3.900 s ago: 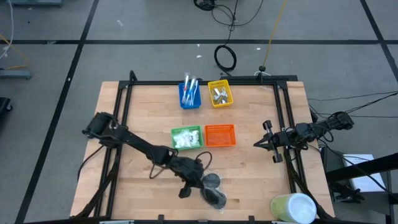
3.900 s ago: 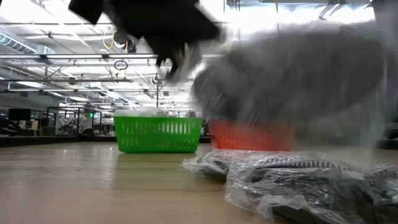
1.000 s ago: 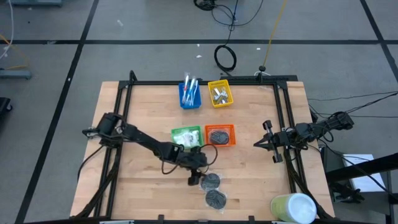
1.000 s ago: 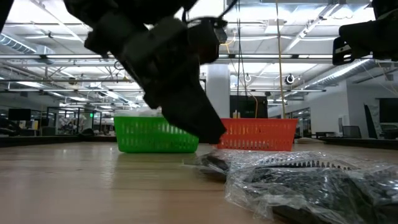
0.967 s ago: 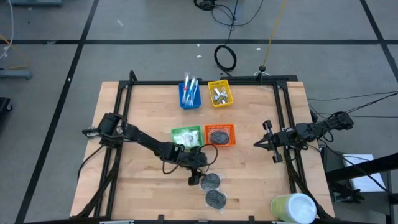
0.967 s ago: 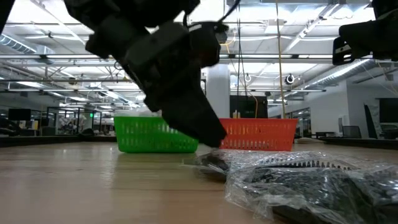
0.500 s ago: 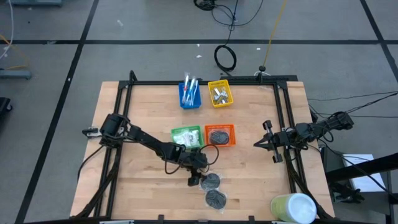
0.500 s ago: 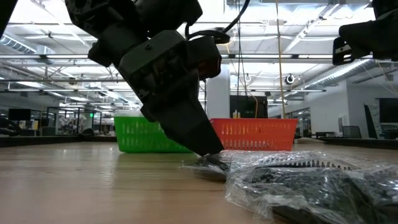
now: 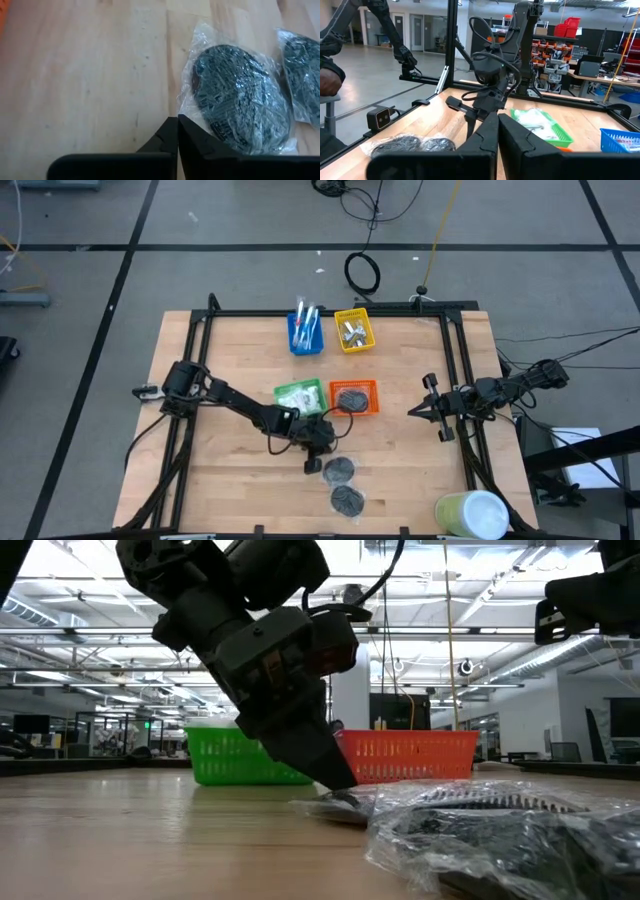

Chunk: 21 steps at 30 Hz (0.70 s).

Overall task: Pick & Place Travel size toiletries
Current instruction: Put the top hairbrush into the orange bin

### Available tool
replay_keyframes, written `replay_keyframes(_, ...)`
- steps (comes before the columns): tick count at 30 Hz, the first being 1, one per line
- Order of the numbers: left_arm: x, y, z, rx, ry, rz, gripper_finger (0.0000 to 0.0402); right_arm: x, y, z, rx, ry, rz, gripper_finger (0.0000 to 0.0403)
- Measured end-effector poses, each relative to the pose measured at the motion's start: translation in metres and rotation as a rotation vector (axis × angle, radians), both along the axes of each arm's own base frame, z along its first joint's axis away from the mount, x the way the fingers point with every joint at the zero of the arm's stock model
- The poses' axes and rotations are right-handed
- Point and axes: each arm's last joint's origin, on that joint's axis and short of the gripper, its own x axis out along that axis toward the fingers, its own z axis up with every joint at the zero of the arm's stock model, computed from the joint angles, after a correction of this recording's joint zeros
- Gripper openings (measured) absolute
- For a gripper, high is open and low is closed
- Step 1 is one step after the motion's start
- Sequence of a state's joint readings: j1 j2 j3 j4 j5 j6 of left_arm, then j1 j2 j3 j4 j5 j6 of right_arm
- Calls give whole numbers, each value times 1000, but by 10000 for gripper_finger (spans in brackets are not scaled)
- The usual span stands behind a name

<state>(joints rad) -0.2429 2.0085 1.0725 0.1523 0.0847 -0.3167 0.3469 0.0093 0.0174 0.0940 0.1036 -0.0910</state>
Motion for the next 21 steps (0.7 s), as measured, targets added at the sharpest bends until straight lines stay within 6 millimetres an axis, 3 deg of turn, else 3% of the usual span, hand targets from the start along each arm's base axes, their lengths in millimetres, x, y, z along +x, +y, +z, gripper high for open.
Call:
replay_keyframes(5,-1,1,17,14,-50,-15,1,0,0,0,0,0,0,0)
replay_keyframes(15,-18,-5,102,117,-329,-81,0,0,0,0,0,0,0,0)
replay_keyframes(21,-30,11,143,302,-475,-22,0,0,0,0,0,0,0,0)
